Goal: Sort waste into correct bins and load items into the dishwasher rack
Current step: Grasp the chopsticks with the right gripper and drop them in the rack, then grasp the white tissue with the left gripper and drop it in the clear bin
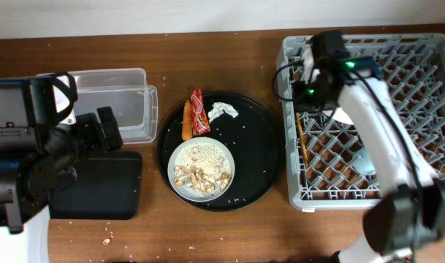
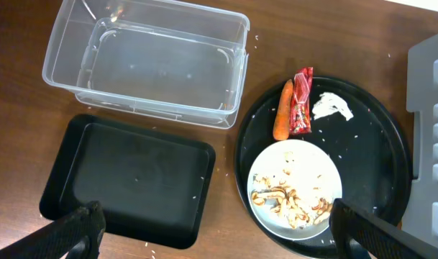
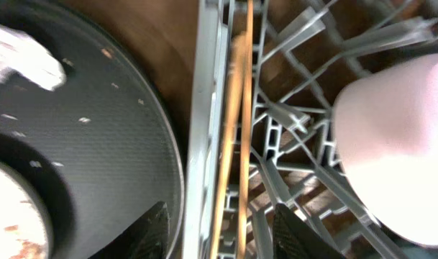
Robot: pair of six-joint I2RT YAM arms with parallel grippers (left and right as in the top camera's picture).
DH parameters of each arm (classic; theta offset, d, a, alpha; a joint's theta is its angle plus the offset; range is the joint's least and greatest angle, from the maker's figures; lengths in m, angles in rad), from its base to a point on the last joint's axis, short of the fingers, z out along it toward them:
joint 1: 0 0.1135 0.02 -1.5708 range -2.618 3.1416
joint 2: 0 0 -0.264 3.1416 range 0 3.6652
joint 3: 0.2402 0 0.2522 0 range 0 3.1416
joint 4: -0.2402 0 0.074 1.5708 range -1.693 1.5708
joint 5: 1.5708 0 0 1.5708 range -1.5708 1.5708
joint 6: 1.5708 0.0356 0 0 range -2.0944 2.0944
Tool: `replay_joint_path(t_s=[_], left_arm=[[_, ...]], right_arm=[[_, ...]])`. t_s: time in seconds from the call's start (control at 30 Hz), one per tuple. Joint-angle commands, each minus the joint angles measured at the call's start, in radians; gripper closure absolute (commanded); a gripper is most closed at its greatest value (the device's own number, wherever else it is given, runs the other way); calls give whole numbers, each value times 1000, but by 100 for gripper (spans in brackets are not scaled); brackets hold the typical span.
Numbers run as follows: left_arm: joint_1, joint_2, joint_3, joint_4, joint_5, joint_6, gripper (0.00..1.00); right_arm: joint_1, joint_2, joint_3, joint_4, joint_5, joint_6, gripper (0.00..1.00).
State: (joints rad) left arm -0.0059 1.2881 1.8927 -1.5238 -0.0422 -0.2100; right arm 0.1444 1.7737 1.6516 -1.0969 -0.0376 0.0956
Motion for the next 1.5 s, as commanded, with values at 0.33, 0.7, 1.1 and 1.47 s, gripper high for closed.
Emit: replay_joint_path(t_s=[0.33,0.7,1.1,1.47], left_arm=[[5,-10,-1,0,-10,-2,1],[5,-10,-1,0,-10,-2,1],[5,-10,-1,0,-10,-2,1],[-263,435,-42,248,280,-16,1]], right_arm=[[275,-883,15,-227,210,123,2],[-1,-1705,-1411,664,135,123,2],[-1,-1770,-1646,1027,135,123,2],[-1,-1770,-1646,1027,135,123,2]])
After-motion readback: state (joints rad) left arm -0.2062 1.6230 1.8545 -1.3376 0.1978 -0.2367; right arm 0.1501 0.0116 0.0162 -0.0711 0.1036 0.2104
